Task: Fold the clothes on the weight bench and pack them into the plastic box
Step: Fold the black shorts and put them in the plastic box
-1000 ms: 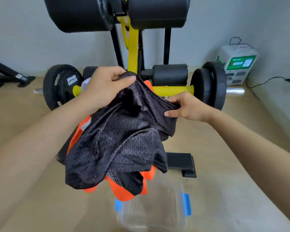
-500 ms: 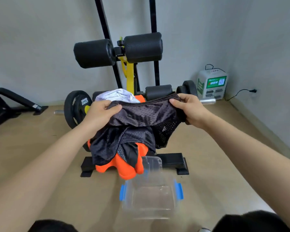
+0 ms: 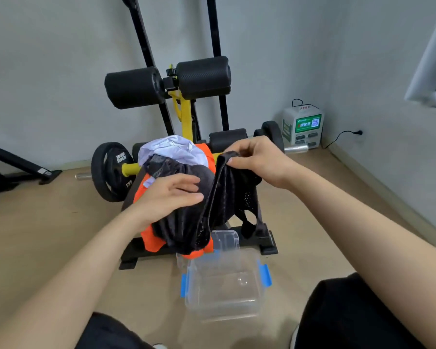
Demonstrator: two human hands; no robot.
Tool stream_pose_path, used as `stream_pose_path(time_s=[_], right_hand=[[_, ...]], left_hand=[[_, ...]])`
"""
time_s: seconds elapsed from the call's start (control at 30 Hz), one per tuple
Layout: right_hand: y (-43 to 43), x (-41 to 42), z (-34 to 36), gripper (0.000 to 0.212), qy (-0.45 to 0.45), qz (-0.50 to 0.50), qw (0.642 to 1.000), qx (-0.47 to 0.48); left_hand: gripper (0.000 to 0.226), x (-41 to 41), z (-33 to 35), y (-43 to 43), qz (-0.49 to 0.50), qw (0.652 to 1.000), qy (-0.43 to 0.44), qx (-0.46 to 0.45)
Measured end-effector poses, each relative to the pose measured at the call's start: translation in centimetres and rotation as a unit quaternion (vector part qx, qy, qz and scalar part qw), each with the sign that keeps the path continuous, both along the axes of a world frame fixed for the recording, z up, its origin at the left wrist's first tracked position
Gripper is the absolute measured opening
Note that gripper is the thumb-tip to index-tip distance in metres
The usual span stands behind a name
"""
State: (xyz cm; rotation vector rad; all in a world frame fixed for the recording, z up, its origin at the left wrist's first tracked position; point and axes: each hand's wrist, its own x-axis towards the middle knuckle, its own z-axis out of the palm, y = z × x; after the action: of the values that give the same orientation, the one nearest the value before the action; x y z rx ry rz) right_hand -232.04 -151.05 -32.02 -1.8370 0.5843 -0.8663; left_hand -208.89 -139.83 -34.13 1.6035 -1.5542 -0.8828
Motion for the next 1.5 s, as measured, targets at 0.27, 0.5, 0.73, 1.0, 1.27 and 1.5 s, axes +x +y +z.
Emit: stream_pose_path(time_s=[0.27,0.5,0.73,1.0,1.27,1.5], right_hand=[[-0.8,1.6,-3.6,0.013,-0.022,0.020,0.999,0.032],[-1.6,0.8,-6.0,0.036,0.013,0.035,0.988,0.150],[-0.1,2.1,-12.8,0.048,0.201,-0.071,0.973,0.092],[-0.1,4.0,-18.1,0.034,0.355,-0.126,0.925,-0.057],[-2.0,4.2,-16.9,0.006,0.187,-0.177,0.952,0.163],[-3.3,-0.1,-10.1,0.010,0.045,-0.167,0.934,0.312]], left_hand=[[0.024,-3.7,-3.4,-3.2,-0.032,0.993,0.069,-0.095],[0.022,-2.6,-4.2,-4.3,0.043,0.979,0.193,-0.051],[0.015,-1.1,-2.7,-5.2,0.145,0.924,0.350,-0.045],[0.033,2.9,-2.4,-6.5,0.227,0.865,0.442,-0.063],[0.040,6.4,-3.3,-6.0,0.241,0.877,0.413,-0.049],[0.027,6.6,-3.6,-4.5,0.268,0.898,0.347,-0.051]])
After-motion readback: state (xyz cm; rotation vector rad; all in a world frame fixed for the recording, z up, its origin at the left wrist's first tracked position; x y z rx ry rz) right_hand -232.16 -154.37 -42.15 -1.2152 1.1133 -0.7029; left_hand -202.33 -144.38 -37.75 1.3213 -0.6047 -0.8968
